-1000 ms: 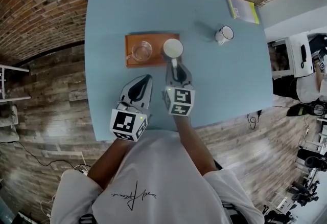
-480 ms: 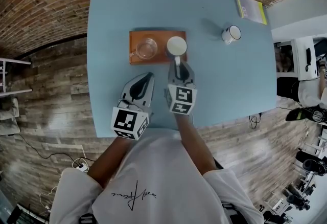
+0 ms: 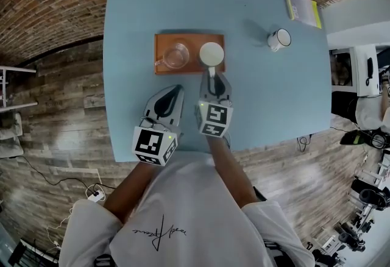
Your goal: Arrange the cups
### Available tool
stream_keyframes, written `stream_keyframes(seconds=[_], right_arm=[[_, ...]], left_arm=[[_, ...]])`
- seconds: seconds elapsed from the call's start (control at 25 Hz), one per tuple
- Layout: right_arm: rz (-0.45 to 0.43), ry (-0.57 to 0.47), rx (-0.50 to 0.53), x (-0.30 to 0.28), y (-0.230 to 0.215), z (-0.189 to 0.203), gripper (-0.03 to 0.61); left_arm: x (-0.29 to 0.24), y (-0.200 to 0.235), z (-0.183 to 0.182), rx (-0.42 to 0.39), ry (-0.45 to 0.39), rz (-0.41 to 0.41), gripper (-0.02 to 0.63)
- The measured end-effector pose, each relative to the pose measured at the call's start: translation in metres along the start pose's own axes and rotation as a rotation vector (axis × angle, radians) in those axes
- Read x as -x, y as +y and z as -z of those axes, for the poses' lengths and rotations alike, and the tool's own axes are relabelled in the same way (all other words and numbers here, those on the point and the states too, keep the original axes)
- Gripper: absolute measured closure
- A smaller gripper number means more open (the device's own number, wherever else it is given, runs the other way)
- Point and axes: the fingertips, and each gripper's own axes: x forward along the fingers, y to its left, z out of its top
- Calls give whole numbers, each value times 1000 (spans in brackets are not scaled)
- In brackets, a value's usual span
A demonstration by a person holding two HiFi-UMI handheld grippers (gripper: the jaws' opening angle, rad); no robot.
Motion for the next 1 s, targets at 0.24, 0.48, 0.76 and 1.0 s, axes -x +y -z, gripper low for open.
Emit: stream_keyframes(seconds=[0.24, 0.48, 0.76, 1.0], right_arm=[[13, -9, 3, 1, 1, 1, 514], [24, -12, -4, 1, 1, 2, 514], [22, -6, 1, 2, 1, 1, 514], [3, 0, -18, 9, 3, -1, 512]], left_arm=[[-1, -2, 1, 4, 1, 8, 606], [0, -2, 1, 8, 0, 9, 606], [-1, -5, 0, 6, 0, 22, 606], [1, -8, 1, 4, -2, 34, 606]])
